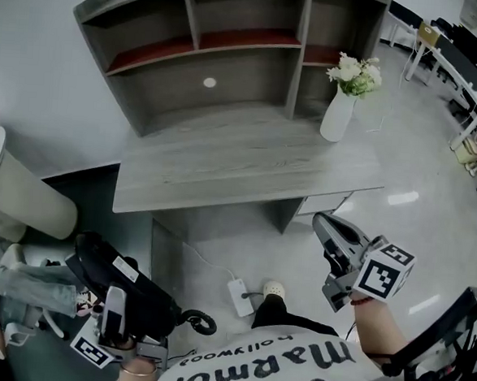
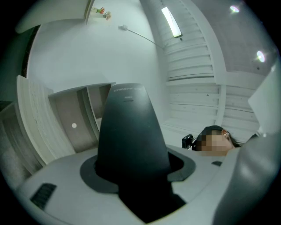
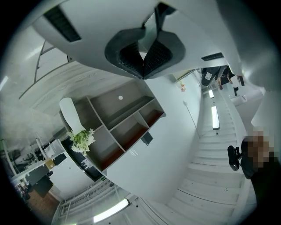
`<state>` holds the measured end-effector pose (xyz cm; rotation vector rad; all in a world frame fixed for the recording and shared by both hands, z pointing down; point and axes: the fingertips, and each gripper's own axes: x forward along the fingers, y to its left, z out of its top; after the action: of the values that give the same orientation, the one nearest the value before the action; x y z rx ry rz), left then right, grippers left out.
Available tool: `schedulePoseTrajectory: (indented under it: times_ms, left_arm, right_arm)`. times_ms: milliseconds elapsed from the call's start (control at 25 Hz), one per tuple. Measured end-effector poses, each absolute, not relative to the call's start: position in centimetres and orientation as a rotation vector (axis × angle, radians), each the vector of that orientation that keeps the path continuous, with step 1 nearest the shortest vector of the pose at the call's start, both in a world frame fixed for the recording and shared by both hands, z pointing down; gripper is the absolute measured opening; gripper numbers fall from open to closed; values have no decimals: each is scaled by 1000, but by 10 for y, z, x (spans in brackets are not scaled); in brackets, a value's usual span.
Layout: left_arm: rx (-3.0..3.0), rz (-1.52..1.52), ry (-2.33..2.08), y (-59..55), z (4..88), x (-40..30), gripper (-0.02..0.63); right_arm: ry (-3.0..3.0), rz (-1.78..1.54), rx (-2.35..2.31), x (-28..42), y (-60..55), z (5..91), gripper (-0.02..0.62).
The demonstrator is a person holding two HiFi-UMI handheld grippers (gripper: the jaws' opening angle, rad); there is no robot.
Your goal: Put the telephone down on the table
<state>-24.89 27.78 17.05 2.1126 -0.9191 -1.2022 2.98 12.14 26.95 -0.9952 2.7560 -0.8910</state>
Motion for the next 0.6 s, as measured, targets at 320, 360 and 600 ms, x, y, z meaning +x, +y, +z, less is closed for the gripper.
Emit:
schedulePoseTrajectory:
  times_ms: [320, 360, 600]
  left_arm:
    - [2035, -1182, -967, 212, 190, -229, 281]
    - [2028, -1176, -967, 203, 193, -226, 279]
    - [1994, -1166, -968, 155, 203, -211, 279]
  right_arm:
    - [2809, -962, -918, 24, 55, 288, 11]
    - [2815, -975, -912, 24, 48, 291, 12]
    - [2841, -1048, -875, 26, 10, 306, 11]
